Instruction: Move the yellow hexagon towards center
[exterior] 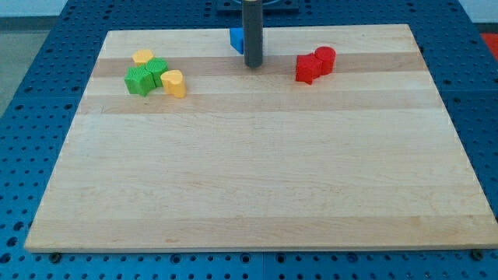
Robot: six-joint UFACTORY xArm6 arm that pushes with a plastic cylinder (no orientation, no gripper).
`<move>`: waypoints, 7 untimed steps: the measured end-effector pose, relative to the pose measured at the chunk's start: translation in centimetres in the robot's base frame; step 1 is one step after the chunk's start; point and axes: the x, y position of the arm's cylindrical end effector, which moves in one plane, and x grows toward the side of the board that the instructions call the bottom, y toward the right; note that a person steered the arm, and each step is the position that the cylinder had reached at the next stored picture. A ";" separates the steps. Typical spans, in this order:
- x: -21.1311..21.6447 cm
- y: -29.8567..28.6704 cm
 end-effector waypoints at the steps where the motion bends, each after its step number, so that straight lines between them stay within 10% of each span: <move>1: 0.0 -0.6; 4: 9.6 -3.0; 7: 14.0 -26.9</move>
